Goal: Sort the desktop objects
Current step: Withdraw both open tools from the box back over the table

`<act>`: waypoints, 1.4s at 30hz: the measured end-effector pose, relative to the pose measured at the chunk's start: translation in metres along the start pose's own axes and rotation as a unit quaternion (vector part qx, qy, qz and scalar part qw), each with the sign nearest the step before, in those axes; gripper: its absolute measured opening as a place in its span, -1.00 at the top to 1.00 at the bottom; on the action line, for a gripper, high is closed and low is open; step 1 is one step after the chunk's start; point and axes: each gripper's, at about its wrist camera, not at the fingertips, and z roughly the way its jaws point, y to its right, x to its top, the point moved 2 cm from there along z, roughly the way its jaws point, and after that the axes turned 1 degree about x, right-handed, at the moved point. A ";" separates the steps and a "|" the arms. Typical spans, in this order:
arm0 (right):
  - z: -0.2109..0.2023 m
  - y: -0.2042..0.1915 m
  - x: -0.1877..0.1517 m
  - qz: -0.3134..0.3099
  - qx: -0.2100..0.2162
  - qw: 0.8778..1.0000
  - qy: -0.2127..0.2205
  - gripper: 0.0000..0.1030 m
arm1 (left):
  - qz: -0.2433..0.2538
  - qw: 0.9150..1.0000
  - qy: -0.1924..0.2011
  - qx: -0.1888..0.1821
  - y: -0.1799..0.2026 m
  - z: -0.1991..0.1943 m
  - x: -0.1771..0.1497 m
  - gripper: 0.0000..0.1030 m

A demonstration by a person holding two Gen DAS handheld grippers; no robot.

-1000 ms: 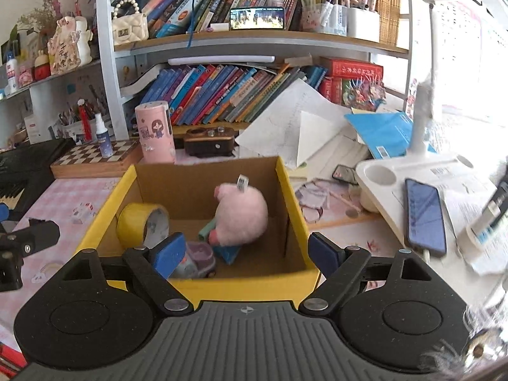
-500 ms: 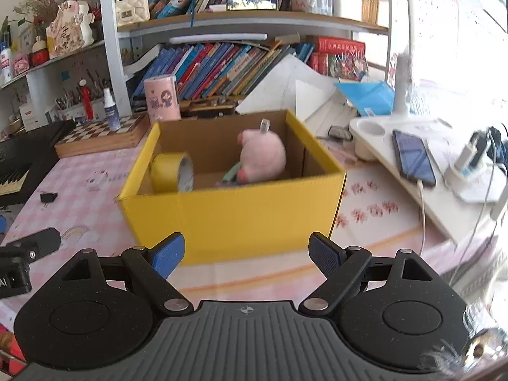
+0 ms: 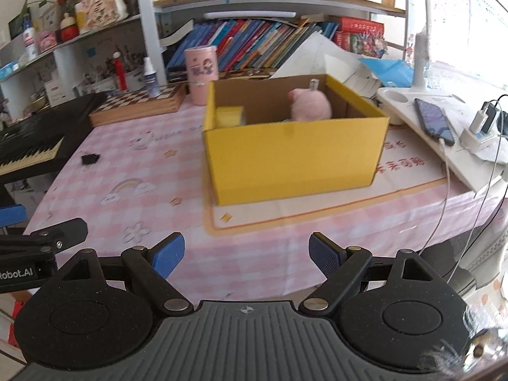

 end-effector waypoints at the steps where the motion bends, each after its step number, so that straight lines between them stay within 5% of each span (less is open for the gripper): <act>1: -0.001 -0.005 -0.003 -0.001 0.003 1.000 -0.002 -0.65 | -0.001 1.000 -0.002 0.001 -0.003 -0.002 -0.003 -0.97; 19: -0.005 -0.063 -0.030 -0.024 0.039 0.999 -0.029 -0.65 | -0.027 0.999 -0.028 0.022 -0.050 -0.019 -0.031 -0.97; 42: 0.010 -0.136 -0.014 -0.098 0.087 0.991 -0.025 -0.56 | -0.081 0.995 -0.003 0.061 -0.113 -0.029 -0.030 -0.97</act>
